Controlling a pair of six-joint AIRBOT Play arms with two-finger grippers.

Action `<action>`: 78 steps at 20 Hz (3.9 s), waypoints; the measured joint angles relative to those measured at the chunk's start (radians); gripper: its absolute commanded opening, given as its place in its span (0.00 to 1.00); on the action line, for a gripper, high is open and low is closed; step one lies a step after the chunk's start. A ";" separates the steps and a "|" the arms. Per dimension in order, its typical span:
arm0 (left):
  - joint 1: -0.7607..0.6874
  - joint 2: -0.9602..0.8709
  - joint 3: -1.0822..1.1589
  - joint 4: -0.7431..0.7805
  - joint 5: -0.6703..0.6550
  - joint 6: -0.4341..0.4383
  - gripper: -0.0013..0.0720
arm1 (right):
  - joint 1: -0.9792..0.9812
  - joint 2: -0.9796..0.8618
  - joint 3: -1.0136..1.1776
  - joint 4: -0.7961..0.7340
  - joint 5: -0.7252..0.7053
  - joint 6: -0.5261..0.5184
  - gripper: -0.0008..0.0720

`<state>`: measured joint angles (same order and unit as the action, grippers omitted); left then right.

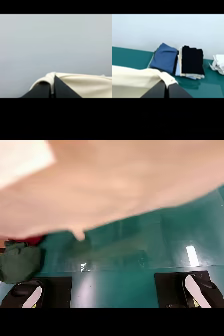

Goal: Fold the shirts.

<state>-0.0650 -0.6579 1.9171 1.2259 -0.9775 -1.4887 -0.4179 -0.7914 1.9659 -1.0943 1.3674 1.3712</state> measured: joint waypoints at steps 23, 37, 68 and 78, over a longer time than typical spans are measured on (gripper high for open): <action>0.000 -0.908 -0.360 0.024 -0.061 0.000 0.05 | 0.259 -0.811 -0.293 -0.188 -0.043 0.039 0.03; 0.000 -0.869 -0.603 0.068 -0.198 0.019 0.77 | 0.260 -0.684 -0.631 -0.163 -0.090 0.037 0.60; -0.050 -0.058 -1.509 -0.151 -0.118 -0.161 0.05 | 0.147 -0.321 -0.839 -0.167 0.078 0.024 0.53; -0.051 -0.058 -1.437 -0.113 -0.138 -0.152 0.05 | -0.118 -0.329 -1.397 -0.106 0.070 -0.036 0.55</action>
<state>-0.1162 -0.7162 0.4805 1.1130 -1.1156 -1.6405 -0.5362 -1.1206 0.5686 -1.1999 1.4372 1.3354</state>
